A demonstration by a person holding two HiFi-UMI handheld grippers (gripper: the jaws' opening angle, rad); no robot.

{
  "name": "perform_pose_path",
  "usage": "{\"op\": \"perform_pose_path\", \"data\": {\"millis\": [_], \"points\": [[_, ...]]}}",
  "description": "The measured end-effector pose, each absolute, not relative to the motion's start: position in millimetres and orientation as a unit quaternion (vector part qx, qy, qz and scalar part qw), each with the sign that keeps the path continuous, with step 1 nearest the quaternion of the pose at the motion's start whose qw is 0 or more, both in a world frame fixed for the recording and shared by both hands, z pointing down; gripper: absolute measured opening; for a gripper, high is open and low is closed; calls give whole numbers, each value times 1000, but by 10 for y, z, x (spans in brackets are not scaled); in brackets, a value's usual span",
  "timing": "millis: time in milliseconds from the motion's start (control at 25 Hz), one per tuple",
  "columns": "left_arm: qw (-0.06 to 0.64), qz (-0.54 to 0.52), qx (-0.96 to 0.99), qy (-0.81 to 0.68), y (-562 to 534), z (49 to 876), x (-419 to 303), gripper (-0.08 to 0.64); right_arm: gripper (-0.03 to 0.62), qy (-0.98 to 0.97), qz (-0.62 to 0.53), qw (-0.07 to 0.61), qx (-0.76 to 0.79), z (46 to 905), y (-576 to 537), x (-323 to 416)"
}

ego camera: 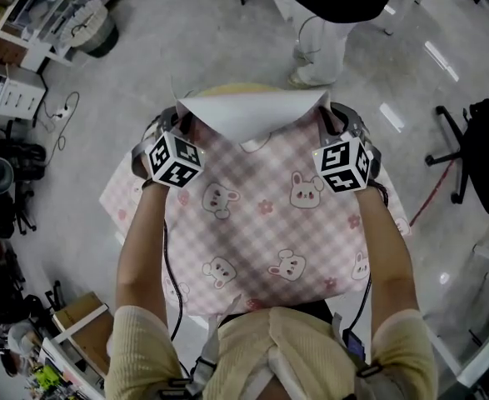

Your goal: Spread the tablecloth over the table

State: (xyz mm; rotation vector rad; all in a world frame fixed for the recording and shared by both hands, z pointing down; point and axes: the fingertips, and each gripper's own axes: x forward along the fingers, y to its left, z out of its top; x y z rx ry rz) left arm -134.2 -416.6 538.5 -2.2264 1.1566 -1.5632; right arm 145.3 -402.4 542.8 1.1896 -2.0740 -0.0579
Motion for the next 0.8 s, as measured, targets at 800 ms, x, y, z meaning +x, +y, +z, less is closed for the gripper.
{"op": "perform_pose_path", "data": {"millis": [800], "points": [[61,-493,-706,505,-4321,5441,-1588,183,181,-793,-18,347,500,5521,-4127,1605]]}}
